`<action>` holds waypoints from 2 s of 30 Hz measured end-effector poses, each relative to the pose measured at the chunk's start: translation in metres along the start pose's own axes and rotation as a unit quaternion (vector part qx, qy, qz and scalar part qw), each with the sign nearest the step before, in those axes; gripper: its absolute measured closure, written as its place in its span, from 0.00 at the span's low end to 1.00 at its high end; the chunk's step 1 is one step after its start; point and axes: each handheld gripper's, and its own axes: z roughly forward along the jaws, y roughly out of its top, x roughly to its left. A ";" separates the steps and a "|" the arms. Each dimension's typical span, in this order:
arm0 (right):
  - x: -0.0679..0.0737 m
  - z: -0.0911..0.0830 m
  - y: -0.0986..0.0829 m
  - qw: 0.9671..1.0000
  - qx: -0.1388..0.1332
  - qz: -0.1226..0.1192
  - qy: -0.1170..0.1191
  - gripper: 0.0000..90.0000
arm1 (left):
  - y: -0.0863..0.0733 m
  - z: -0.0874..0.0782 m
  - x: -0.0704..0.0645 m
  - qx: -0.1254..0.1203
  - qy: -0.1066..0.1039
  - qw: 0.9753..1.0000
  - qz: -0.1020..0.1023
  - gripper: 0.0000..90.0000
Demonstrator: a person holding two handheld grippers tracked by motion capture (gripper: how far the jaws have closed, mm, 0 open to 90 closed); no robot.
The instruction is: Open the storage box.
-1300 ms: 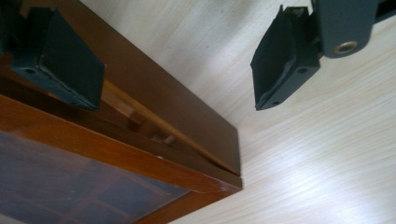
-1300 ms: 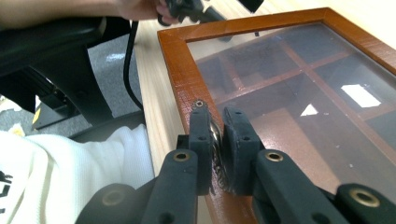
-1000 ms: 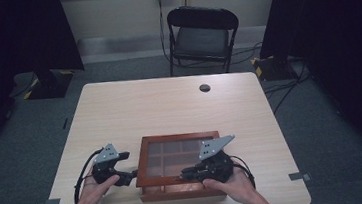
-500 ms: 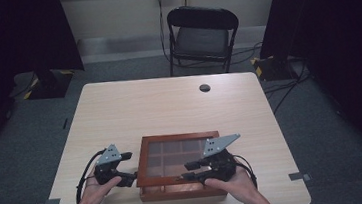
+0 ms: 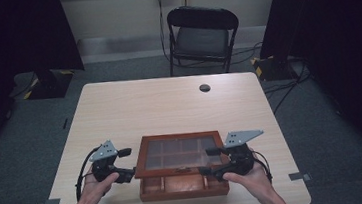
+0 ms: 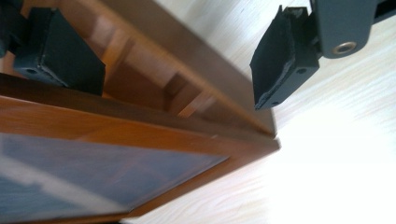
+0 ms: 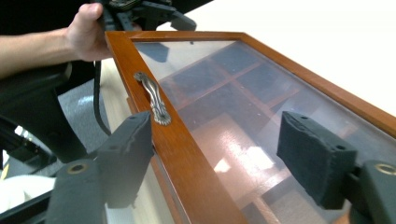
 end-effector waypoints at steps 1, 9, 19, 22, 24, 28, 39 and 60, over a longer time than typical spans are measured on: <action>0.000 0.000 0.000 1.000 0.000 0.000 0.000 0.28 | 0.000 0.000 0.000 0.000 0.000 1.000 0.000 0.19; -0.003 -0.008 0.002 1.000 -0.012 0.000 -0.012 0.24 | 0.008 0.002 0.001 -0.003 0.005 1.000 -0.024 0.18; -0.004 -0.013 0.003 0.999 -0.017 -0.009 -0.029 0.23 | 0.020 0.000 0.001 -0.016 0.007 1.000 -0.009 0.25; -0.005 -0.014 0.003 0.999 -0.015 -0.009 -0.035 0.22 | 0.023 0.001 -0.002 -0.015 0.003 1.000 0.002 0.27; -0.006 -0.015 0.003 0.999 -0.016 -0.010 -0.035 0.22 | 0.025 0.001 -0.003 -0.016 0.006 1.000 0.005 0.27; -0.006 -0.019 0.005 0.998 -0.019 -0.020 -0.053 0.22 | 0.029 0.001 -0.005 -0.024 0.005 1.000 0.005 0.25; -0.024 -0.022 0.004 0.996 -0.016 -0.014 -0.084 0.19 | 0.035 0.005 -0.005 -0.036 -0.001 0.999 0.006 0.26; -0.045 -0.017 0.015 0.996 -0.045 0.012 -0.072 0.36 | 0.046 0.017 0.006 -0.043 -0.003 0.999 -0.006 0.41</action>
